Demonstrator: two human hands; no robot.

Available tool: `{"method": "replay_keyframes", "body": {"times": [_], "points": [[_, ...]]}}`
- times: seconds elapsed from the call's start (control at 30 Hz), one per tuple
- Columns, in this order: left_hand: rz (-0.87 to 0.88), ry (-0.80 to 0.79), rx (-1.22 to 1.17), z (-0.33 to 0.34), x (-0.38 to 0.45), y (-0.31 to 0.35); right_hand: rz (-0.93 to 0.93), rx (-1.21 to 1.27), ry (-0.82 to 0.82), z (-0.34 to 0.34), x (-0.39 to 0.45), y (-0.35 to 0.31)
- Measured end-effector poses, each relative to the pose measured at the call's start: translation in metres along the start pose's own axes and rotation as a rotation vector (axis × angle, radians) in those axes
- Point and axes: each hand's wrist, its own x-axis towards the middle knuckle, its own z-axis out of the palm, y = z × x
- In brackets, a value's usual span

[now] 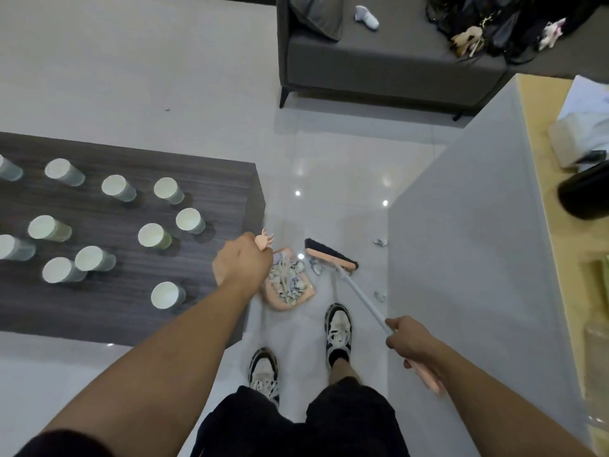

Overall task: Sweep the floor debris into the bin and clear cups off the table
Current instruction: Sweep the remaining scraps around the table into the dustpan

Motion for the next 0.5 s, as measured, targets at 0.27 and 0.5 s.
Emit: {"method": "replay_keyframes", "body": {"times": [0.27,0.5], "points": [[0.017,-0.052,-0.048,-0.006,-0.02,-0.037,0.036,0.157,0.069,0.063,-0.07,0.023],[0.005,-0.039,-0.047,-0.001,-0.03,-0.03,0.017,0.259,0.217,0.023,-0.051,0.018]]}}
